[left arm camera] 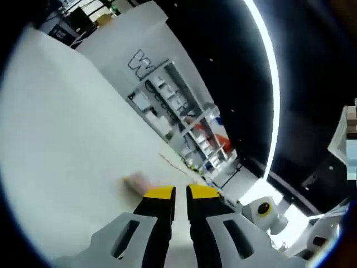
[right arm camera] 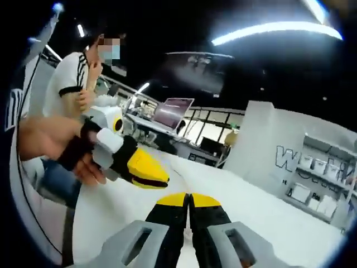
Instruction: Open the resealable bag by pulling the two sides of the seal apart until the entire bag opening is separated and visibly accessible.
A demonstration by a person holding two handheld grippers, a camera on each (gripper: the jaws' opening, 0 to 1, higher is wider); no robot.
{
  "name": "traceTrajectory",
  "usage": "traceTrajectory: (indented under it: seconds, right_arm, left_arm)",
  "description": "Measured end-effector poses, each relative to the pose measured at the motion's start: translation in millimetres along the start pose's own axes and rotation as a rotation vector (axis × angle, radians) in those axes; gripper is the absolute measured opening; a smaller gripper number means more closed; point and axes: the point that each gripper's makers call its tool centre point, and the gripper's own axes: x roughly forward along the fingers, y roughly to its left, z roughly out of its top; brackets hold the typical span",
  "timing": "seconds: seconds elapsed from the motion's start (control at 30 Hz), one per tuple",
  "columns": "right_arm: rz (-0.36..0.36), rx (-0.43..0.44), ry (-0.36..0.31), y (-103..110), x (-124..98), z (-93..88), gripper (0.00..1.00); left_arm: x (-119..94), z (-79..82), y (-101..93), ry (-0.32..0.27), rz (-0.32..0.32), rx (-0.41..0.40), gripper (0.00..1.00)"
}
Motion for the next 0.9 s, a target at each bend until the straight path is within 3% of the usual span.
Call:
traceTrajectory:
  seconds: [0.23, 0.53, 0.9]
  right_arm:
    - [-0.002, -0.145, 0.029, 8.6, 1.7, -5.2, 0.00]
    - [0.000, -0.157, 0.023, 7.9, 1.3, -4.7, 0.00]
    - [0.007, -0.261, 0.037, 14.7, 2.3, -1.9, 0.00]
  left_arm:
    - [-4.3, 4.0, 5.0, -0.053, 0.002, -0.134, 0.14]
    - [-3.3, 2.7, 5.0, -0.055, -0.008, -0.192, 0.14]
    - [-1.8, 3.3, 8.7, -0.063, -0.011, -0.268, 0.15]
